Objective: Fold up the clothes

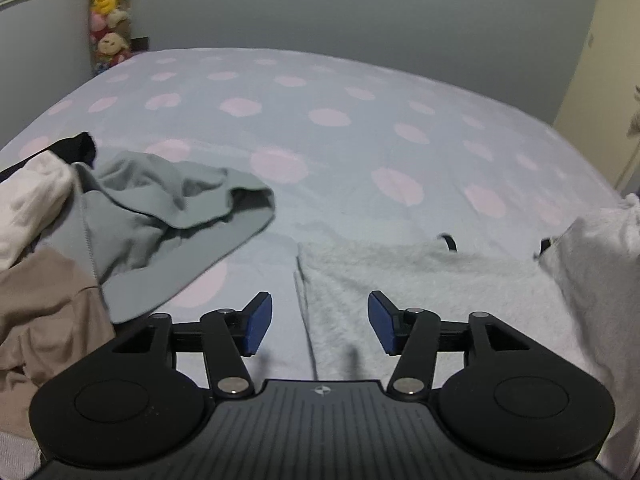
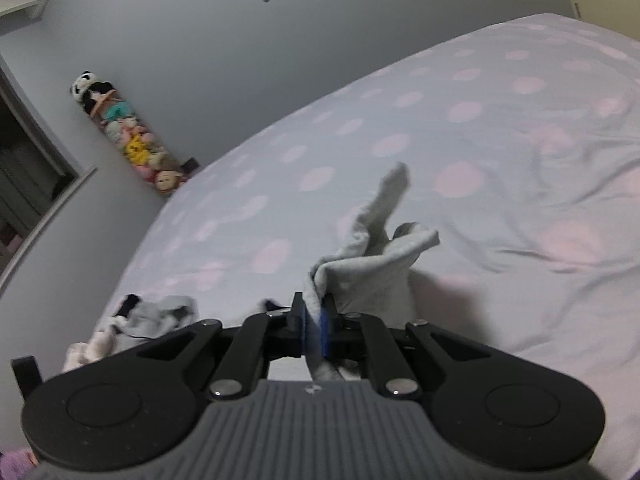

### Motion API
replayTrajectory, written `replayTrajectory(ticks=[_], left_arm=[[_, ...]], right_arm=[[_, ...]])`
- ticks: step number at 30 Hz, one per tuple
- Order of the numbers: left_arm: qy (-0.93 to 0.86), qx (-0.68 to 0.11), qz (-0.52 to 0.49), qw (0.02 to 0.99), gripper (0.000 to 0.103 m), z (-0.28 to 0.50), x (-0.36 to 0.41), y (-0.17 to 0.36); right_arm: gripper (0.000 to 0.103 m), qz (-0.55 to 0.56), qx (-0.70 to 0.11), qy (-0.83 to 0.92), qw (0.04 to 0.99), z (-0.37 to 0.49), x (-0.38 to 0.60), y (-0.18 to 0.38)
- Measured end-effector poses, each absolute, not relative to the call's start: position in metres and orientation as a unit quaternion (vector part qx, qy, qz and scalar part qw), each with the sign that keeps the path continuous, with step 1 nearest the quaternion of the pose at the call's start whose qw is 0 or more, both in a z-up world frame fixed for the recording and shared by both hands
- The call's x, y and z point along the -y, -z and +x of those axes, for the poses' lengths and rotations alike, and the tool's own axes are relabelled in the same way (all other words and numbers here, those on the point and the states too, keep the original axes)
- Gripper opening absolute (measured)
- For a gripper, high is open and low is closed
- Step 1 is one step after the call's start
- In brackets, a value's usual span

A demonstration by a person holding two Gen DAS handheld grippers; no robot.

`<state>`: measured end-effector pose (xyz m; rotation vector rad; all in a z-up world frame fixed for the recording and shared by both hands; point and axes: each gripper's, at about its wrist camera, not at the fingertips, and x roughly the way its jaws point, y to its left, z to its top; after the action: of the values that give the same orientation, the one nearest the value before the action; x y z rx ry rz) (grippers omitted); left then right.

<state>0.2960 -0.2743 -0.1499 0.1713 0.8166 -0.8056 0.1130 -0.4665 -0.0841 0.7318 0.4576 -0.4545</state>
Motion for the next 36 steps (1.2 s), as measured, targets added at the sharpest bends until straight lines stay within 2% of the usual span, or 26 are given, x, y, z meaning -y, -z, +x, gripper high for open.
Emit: replayTrajectory(ticks=[11,29,34,35,36], left_arm=[[0.383,-0.382,0.056,0.839,0.05,0.312,0.253,0.149],[0.373,-0.422,0.03,0.826,0.048,0.328,0.247,0.162],[0.364,-0.426,0.024,0.828,0.048,0.33,0.244,0.162],[0.361,-0.427,0.022,0.829,0.048,0.331,0.243,0.162],[0.358,-0.427,0.02,0.83,0.048,0.331,0.243,0.162]], right_arm=[[0.008,0.353,-0.241,0.168,0.888,0.211,0.395,0.089],[0.008,0.305,-0.347,0.145,0.875,0.303,0.33,0.162],[0.016,0.287,-0.375,0.129,0.872,0.313,0.327,0.177],[0.021,0.282,-0.376,0.125,0.874,0.313,0.326,0.177],[0.032,0.28,-0.373,0.117,0.877,0.312,0.325,0.175]])
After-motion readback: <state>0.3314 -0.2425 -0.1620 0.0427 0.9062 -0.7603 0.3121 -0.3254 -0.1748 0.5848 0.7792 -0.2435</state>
